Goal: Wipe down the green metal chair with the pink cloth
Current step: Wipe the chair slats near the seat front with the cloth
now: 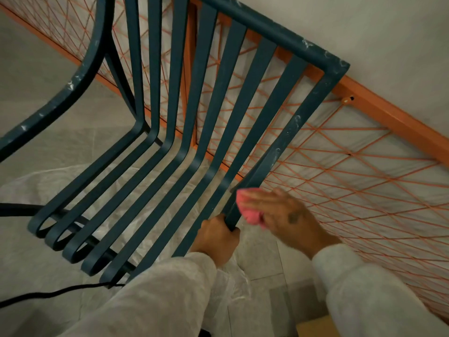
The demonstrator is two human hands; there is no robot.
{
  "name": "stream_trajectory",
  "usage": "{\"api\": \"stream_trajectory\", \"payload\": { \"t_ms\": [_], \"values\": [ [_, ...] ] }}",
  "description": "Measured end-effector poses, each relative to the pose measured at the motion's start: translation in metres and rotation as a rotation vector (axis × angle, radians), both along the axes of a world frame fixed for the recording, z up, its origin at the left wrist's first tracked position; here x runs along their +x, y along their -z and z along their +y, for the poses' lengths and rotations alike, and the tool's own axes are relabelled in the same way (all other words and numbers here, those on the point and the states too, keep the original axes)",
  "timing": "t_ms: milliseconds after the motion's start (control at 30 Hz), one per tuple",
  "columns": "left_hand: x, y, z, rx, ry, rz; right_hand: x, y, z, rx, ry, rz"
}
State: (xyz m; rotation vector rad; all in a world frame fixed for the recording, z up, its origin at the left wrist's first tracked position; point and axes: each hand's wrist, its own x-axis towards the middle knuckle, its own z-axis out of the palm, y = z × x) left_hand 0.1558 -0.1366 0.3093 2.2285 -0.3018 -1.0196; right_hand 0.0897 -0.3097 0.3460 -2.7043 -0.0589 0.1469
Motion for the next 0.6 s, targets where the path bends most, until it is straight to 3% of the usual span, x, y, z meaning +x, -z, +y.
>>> {"api": "stream_trajectory", "payload": {
  "t_ms": [133, 233, 400, 600],
  "values": [
    [0.000, 0.001, -0.001, -0.018, 0.012, 0.021, 0.019, -0.011, -0.008, -0.097, 0.232, -0.172],
    [0.001, 0.004, -0.002, 0.002, 0.011, -0.012, 0.011, -0.002, 0.034, -0.049, 0.296, -0.161],
    [0.004, 0.011, 0.001, 0.019, 0.158, -0.105, -0.013, 0.000, 0.052, 0.358, 0.321, 0.069],
    [0.026, -0.014, -0.037, -0.159, 0.024, -0.057, -0.008, -0.029, 0.021, 0.474, 0.537, -0.002]
  ]
}}
